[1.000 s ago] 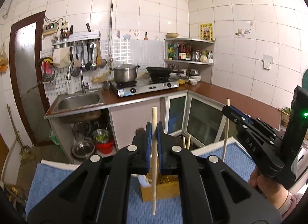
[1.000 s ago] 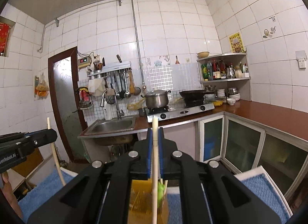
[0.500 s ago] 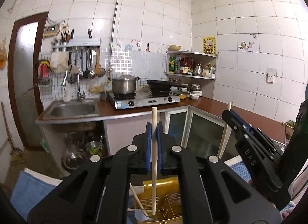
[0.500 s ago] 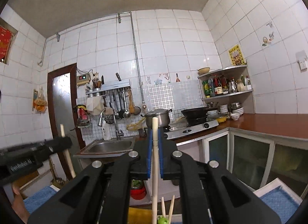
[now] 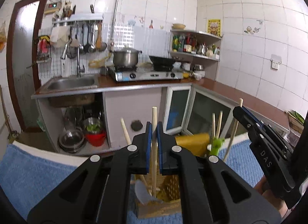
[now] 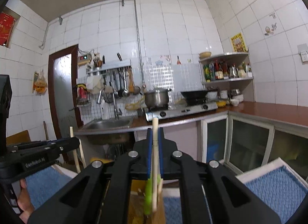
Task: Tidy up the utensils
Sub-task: 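Open both tools to drop the chopsticks into the caddy, then move the open left tool to the grey spoon and grasp its handle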
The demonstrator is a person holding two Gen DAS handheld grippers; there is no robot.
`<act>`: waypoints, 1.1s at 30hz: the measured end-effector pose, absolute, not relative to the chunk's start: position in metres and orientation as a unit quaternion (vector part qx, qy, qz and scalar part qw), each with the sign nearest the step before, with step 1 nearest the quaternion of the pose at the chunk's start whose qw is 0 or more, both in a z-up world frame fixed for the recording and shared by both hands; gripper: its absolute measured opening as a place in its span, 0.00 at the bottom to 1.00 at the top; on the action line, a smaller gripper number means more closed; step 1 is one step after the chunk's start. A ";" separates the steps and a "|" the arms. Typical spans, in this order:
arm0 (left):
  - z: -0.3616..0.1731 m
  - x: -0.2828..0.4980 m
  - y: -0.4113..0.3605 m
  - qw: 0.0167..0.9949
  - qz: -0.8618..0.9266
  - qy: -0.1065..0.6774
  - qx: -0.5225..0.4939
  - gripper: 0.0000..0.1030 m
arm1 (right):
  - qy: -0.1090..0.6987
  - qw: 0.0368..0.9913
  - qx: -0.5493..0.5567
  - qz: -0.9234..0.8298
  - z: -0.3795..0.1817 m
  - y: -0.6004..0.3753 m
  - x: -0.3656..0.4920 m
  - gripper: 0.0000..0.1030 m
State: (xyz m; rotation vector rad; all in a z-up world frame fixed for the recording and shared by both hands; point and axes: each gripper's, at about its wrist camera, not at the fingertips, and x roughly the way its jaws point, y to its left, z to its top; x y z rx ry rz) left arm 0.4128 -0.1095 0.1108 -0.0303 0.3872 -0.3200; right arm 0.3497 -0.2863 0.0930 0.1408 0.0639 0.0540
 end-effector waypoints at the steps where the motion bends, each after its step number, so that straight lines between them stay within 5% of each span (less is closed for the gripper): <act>1: 0.108 0.412 -0.110 0.967 -0.157 0.198 -0.014 0.04 | 0.041 0.996 0.072 0.027 0.090 -0.288 0.349 0.07; 4: 0.102 0.407 -0.105 0.964 -0.156 0.215 -0.020 0.09 | 0.079 0.994 0.074 0.030 0.084 -0.293 0.345 0.08; 5: 0.103 0.405 -0.102 0.962 -0.157 0.221 -0.023 0.13 | 0.092 0.992 0.076 0.031 0.084 -0.295 0.343 0.20; 6: 0.105 0.400 -0.097 0.961 -0.155 0.225 -0.029 0.27 | 0.100 0.992 0.078 0.030 0.084 -0.297 0.341 0.48; 7: 0.106 0.395 -0.096 0.962 -0.153 0.226 -0.031 0.47 | 0.103 0.991 0.081 0.024 0.087 -0.300 0.335 0.58; 9: 0.115 0.380 -0.090 0.963 -0.153 0.220 -0.033 0.64 | 0.104 0.991 0.077 0.020 0.093 -0.302 0.323 0.60; 16: 0.132 0.331 -0.062 0.963 -0.136 0.228 -0.036 0.86 | 0.138 0.988 0.066 0.003 0.105 -0.303 0.283 0.61; 33: 0.059 0.256 -0.029 0.934 -0.125 0.335 0.003 0.93 | 0.229 0.971 0.058 -0.025 0.048 -0.306 0.208 0.64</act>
